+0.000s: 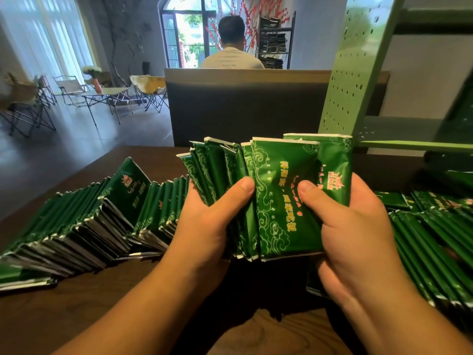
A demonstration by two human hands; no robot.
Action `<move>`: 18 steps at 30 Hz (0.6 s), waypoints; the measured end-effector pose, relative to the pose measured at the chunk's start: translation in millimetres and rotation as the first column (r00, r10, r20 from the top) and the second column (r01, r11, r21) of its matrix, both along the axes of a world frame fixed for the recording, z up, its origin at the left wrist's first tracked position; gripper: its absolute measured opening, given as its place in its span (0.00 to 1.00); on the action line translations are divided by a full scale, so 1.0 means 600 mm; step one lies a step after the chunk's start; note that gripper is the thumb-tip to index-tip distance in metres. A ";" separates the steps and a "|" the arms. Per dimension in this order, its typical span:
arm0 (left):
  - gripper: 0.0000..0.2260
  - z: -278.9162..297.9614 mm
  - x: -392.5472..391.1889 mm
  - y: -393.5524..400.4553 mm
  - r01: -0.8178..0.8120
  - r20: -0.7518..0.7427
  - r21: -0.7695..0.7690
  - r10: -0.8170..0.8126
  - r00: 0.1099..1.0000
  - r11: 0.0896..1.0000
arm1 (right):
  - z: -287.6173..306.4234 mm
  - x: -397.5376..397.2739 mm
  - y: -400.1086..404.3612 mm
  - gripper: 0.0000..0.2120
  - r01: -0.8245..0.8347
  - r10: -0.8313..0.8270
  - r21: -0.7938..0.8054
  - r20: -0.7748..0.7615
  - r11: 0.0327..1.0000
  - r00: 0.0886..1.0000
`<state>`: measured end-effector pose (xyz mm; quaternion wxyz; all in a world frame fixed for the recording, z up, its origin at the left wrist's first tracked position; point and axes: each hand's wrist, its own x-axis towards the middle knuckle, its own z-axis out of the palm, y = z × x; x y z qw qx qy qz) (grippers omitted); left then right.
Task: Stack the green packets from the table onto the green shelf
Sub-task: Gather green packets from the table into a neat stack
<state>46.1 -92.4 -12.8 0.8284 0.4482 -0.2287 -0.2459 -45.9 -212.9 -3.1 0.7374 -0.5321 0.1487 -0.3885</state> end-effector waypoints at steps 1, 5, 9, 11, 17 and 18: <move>0.26 0.000 -0.001 0.000 0.001 0.011 0.002 -0.001 1.000 1.000 | 0.000 0.000 0.001 0.10 0.028 -0.028 -0.018 -0.001 0.999 1.000; 0.35 0.002 -0.004 -0.001 -0.041 0.059 0.034 0.038 0.998 0.999 | 0.004 -0.007 0.004 0.14 0.144 -0.145 -0.161 0.004 0.976 0.989; 0.31 -0.001 0.000 -0.003 -0.048 0.063 0.024 0.046 0.997 0.999 | 0.008 -0.007 0.010 0.16 0.140 -0.139 -0.204 0.018 0.969 0.990; 0.29 -0.002 0.001 -0.003 -0.021 0.054 0.025 0.020 0.998 0.999 | 0.008 -0.005 0.012 0.12 0.065 -0.061 -0.107 0.040 0.992 0.997; 0.26 -0.005 0.004 0.002 0.038 -0.008 0.039 -0.037 0.999 0.999 | 0.009 -0.002 0.005 0.12 -0.182 0.172 0.182 0.066 0.966 0.983; 0.26 -0.005 0.005 0.002 0.042 -0.012 0.039 -0.041 0.999 0.998 | 0.010 -0.001 0.004 0.13 -0.209 0.198 0.214 0.074 0.954 0.977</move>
